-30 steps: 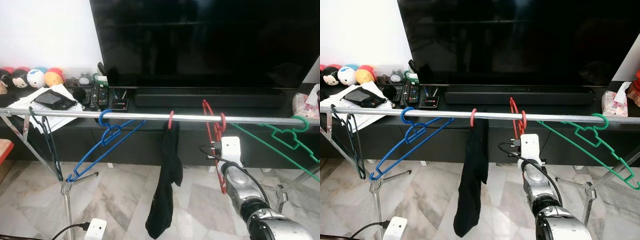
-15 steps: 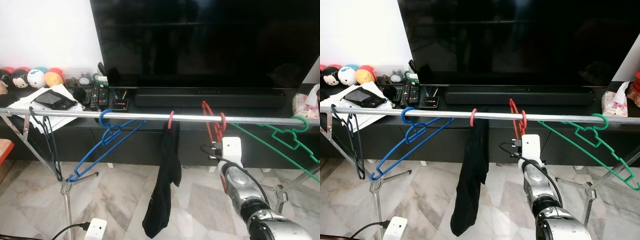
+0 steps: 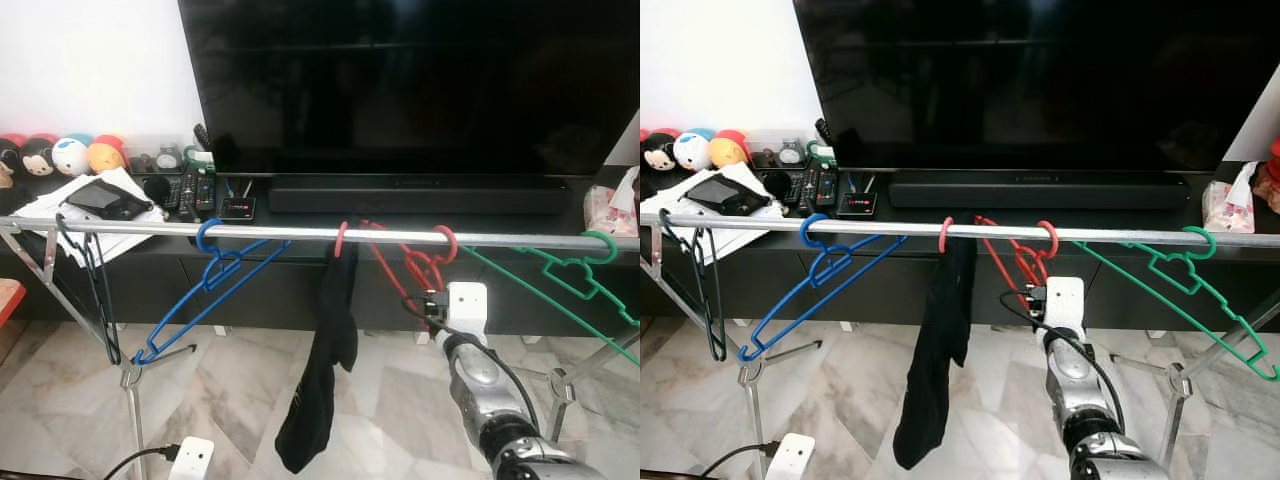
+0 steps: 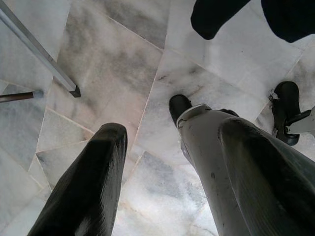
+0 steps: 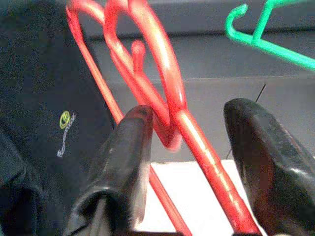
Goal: Hang hanger
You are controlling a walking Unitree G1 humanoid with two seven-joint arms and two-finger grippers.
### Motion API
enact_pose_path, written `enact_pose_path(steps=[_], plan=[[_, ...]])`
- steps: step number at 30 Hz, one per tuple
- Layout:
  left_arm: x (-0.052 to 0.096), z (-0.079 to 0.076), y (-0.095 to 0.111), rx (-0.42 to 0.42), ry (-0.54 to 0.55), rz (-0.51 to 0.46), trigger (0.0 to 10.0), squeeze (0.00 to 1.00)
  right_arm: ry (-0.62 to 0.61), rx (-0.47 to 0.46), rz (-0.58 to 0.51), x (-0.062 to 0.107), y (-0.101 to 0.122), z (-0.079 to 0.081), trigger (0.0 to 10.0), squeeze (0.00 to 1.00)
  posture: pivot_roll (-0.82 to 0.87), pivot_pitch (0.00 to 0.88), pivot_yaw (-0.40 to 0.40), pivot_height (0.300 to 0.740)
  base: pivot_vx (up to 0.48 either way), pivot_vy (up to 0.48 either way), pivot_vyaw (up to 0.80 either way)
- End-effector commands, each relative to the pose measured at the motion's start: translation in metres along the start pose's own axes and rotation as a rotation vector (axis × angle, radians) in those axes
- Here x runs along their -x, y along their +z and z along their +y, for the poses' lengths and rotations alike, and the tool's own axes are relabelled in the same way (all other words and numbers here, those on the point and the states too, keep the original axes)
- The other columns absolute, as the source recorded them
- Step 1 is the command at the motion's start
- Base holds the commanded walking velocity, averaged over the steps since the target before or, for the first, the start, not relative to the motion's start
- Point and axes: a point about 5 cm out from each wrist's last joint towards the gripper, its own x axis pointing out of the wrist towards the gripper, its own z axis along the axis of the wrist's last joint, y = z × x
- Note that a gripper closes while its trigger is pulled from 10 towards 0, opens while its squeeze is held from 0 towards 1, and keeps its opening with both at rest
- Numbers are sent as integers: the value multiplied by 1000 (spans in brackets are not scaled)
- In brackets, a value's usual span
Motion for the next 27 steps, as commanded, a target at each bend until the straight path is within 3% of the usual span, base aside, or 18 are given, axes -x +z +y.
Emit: enact_pose_path(steps=[1,15,26,27], plan=[[1,1,-7,-12,-1,32,10000,0,-11,-24,-34,1,2,-1,10000,1000,-92,0,-1,727,0,0,0],[1,1,-6,-12,7,25,10000,0,-43,-42,-157,23,-4,-11,10000,1000,-94,0,-6,727,0,0,0],[1,5,-6,-28,37,14,10000,0,1,-38,-258,45,-3,-7,10000,1000,-104,0,-10,727,0,0,0],[2,6,-8,-32,44,15,10000,0,21,-35,-269,49,-3,-5,10000,0,-107,0,-8,727,0,0,0]])
